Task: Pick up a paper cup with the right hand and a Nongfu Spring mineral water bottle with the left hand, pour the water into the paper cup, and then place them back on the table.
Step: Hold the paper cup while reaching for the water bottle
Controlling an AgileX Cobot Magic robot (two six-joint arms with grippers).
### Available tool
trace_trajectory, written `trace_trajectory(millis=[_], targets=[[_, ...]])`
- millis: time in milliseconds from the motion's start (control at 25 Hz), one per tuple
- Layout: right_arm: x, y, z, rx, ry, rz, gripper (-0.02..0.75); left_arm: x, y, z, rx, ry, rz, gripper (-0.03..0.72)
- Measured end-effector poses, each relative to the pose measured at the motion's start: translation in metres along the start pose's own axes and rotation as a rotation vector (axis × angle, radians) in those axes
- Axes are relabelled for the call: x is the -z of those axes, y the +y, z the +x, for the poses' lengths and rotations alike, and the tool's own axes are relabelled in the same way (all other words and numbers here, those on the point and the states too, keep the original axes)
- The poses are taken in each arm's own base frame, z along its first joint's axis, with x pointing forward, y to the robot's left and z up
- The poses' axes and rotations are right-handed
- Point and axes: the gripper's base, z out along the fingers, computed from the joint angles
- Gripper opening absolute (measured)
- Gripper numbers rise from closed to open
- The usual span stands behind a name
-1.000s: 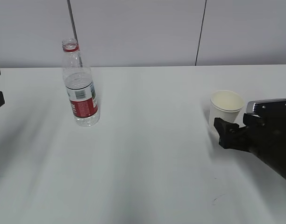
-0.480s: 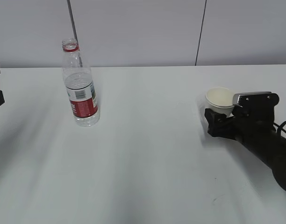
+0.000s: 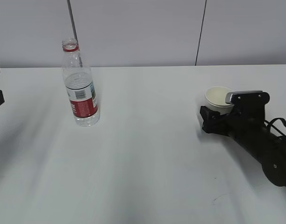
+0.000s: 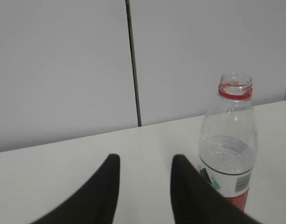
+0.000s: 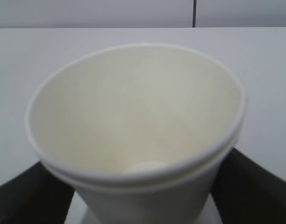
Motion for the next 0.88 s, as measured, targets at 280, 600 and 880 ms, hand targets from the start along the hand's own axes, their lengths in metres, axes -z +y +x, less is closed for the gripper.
trace_trajectory(millis=[280,600,880], targets=[[-0.002,0.0,-0.001,0.0,-0.006,0.0,0.557,0.0,0.0,0.0,0.014,0.001,0.0,0.239],[-0.002,0.0,-0.001,0.0,-0.006,0.0,0.524,-0.002,-0.004,0.01,0.007,0.057,0.029,0.34],[-0.002,0.007,-0.001,0.037,-0.002,-0.08,0.52,-0.018,-0.031,0.028,-0.013,0.074,0.162,0.435]])
